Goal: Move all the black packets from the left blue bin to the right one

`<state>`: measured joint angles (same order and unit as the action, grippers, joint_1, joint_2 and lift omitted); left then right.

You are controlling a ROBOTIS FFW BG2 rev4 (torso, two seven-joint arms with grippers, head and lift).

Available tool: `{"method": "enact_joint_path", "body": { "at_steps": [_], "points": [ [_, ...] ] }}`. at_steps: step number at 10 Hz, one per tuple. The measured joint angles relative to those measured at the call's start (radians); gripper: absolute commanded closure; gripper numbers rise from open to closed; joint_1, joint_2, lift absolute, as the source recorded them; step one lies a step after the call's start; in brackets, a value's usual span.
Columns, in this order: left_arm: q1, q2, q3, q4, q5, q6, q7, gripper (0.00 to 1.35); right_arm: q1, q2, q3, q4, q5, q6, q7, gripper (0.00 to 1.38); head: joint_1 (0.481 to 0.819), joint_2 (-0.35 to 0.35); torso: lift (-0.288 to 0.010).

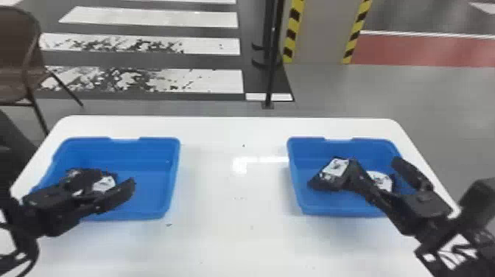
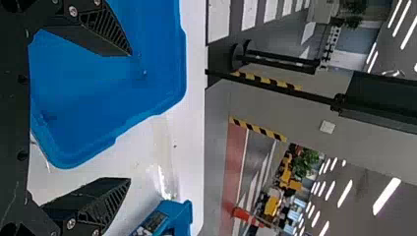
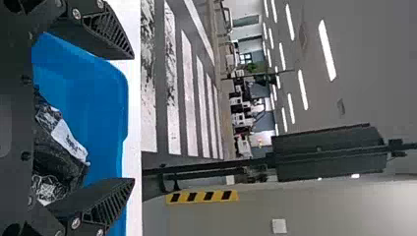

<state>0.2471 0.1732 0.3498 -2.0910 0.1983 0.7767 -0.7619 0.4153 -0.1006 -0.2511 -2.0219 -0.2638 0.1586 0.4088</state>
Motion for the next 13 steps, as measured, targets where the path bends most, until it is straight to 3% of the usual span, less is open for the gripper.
{"method": "enact_joint_path", "body": {
  "at_steps": [3,6,7,9,12,13],
  "points": [
    [-0.011,-0.005,0.011,-0.022,-0.13,0.051,0.057,0.13,0.222,0.053,0.005,-0.223,0.051,-0.077,0.001,0.13,0.695,0.052,-0.14],
    [-0.016,-0.051,0.078,-0.053,-0.225,0.162,0.145,0.13,0.328,0.066,0.032,-0.301,0.045,-0.087,0.001,0.13,0.695,0.176,-0.14],
    [-0.042,-0.053,0.089,-0.044,-0.257,0.203,0.148,0.13,0.325,0.067,0.041,-0.298,0.042,-0.087,0.001,0.13,0.695,0.203,-0.14],
    [-0.135,-0.021,0.036,0.059,-0.28,0.244,0.148,0.13,0.315,0.067,0.049,-0.286,0.034,-0.079,0.002,0.13,0.695,0.195,-0.14],
    [-0.245,0.001,-0.033,0.218,-0.257,0.293,0.148,0.15,0.303,0.067,0.06,-0.269,0.017,-0.06,0.008,0.13,0.695,0.16,-0.14],
    [-0.276,0.004,-0.051,0.276,-0.248,0.301,0.148,0.24,0.302,0.067,0.06,-0.264,0.01,-0.055,0.009,0.13,0.695,0.154,-0.14]
  ]
}}
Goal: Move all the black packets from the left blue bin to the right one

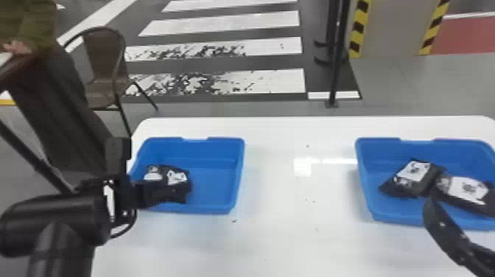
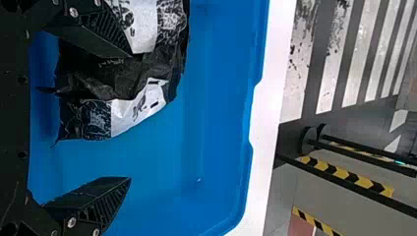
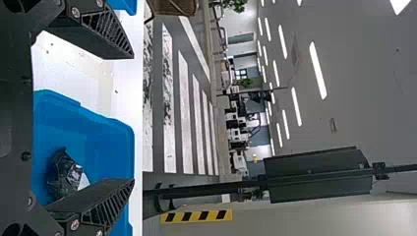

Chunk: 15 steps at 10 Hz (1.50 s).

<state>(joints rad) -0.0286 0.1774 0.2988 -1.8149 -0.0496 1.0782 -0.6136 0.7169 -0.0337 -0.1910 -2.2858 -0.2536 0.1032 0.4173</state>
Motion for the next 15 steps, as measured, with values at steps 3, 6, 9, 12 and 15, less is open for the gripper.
{"method": "enact_joint_path", "body": {
  "at_steps": [3,6,9,12,15],
  "points": [
    [-0.069,0.018,-0.064,0.136,0.03,-0.004,-0.008,0.82,-0.007,0.0,0.007,0.016,-0.019,0.007,0.001,0.13,0.695,0.118,-0.14],
    [-0.059,0.019,-0.062,0.139,0.046,-0.092,-0.025,1.23,-0.008,0.0,0.008,0.027,-0.038,0.013,0.001,0.13,0.695,0.11,-0.14],
    [-0.019,0.019,-0.044,0.079,0.061,-0.144,-0.042,1.21,-0.009,0.0,0.008,0.028,-0.05,0.017,0.003,0.13,0.695,0.111,-0.14],
    [0.088,0.019,-0.025,-0.164,0.124,-0.158,-0.083,1.21,-0.038,-0.001,0.008,0.018,-0.095,0.059,0.05,0.13,0.695,0.1,-0.14],
    [0.146,0.024,-0.121,-0.246,0.278,-0.26,-0.124,1.21,-0.167,-0.033,0.046,0.052,-0.247,0.263,0.134,0.13,0.695,0.044,-0.14]
  ]
}}
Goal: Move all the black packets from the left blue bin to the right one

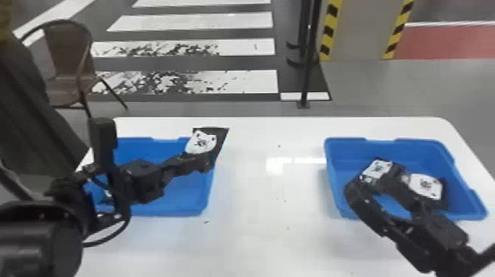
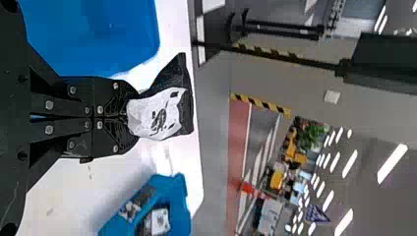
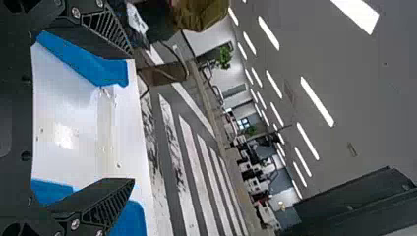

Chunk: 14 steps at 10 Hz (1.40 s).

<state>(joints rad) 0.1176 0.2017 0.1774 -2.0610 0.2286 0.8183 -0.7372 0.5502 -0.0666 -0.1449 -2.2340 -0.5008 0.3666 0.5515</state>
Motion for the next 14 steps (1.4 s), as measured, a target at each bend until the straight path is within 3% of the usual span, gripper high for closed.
{"method": "enact_joint_path", "body": {
  "at_steps": [2,5,8,10,11,13,14],
  "points": [
    [0.003,0.001,-0.098,-0.004,0.066,-0.034,-0.004,1.21,-0.092,-0.037,0.061,0.048,-0.112,0.095,0.0,0.13,0.695,0.022,-0.14],
    [-0.015,0.013,-0.248,-0.004,0.128,-0.037,-0.002,1.21,-0.201,-0.082,0.144,0.163,-0.251,0.118,-0.011,0.13,0.695,-0.03,-0.14],
    [-0.045,0.021,-0.34,-0.003,0.164,-0.034,0.006,1.21,-0.266,-0.108,0.212,0.217,-0.322,0.118,-0.027,0.18,0.695,-0.058,-0.14],
    [-0.058,0.022,-0.369,-0.001,0.179,-0.033,0.007,1.21,-0.303,-0.12,0.238,0.249,-0.338,0.114,-0.034,1.12,0.695,-0.064,-0.14],
    [-0.058,0.022,-0.372,0.0,0.186,-0.031,0.007,1.21,-0.309,-0.122,0.24,0.257,-0.34,0.104,-0.039,1.29,0.695,-0.069,-0.14],
    [-0.052,0.022,-0.368,0.0,0.192,-0.028,0.007,1.21,-0.309,-0.119,0.241,0.268,-0.343,0.041,-0.046,1.28,0.695,-0.081,-0.14],
    [-0.051,0.022,-0.365,0.001,0.193,-0.028,0.007,1.09,-0.308,-0.117,0.241,0.271,-0.343,0.02,-0.047,1.28,0.695,-0.083,-0.14]
  ]
}}
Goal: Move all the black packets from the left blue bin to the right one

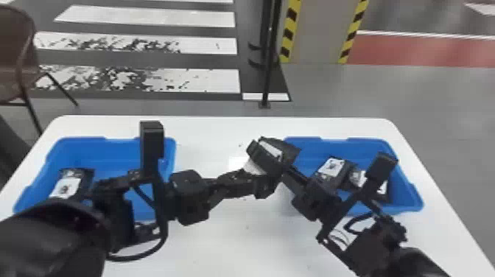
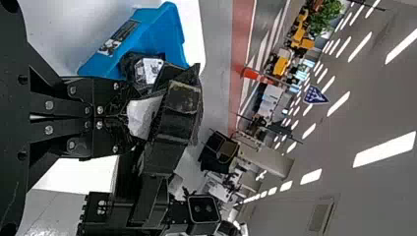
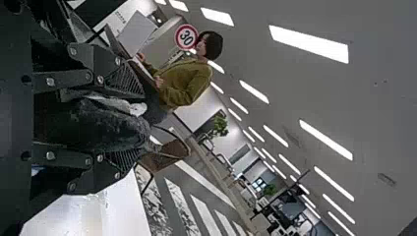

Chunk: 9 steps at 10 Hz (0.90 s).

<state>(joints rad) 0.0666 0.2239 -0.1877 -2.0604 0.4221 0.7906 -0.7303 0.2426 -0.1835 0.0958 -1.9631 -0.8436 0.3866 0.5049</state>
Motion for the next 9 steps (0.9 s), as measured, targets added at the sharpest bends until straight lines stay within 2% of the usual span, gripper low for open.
{"method": "enact_joint_path", "body": {
  "at_steps": [2,3,6,8,9],
  "points": [
    [0.016,-0.004,0.025,0.0,0.023,0.002,0.016,0.26,0.0,0.001,-0.001,0.004,-0.004,-0.006,0.001,1.28,0.695,-0.077,-0.14],
    [0.032,-0.009,0.06,0.0,0.035,0.002,0.019,0.08,-0.006,0.0,-0.013,0.012,-0.007,-0.006,0.001,1.28,0.695,-0.067,-0.14],
    [0.1,-0.023,0.206,-0.029,0.055,-0.033,0.019,0.15,-0.071,-0.023,-0.097,0.097,0.041,-0.006,-0.009,1.28,0.695,-0.057,-0.14],
    [0.176,-0.046,0.302,-0.104,0.049,-0.066,0.026,0.15,-0.156,-0.042,-0.178,0.232,0.135,-0.006,-0.013,1.28,0.695,-0.085,-0.14],
    [0.216,-0.058,0.347,-0.142,0.045,-0.078,0.037,0.15,-0.194,-0.044,-0.227,0.297,0.181,-0.006,-0.017,1.22,0.695,-0.107,-0.14]
  ]
}}
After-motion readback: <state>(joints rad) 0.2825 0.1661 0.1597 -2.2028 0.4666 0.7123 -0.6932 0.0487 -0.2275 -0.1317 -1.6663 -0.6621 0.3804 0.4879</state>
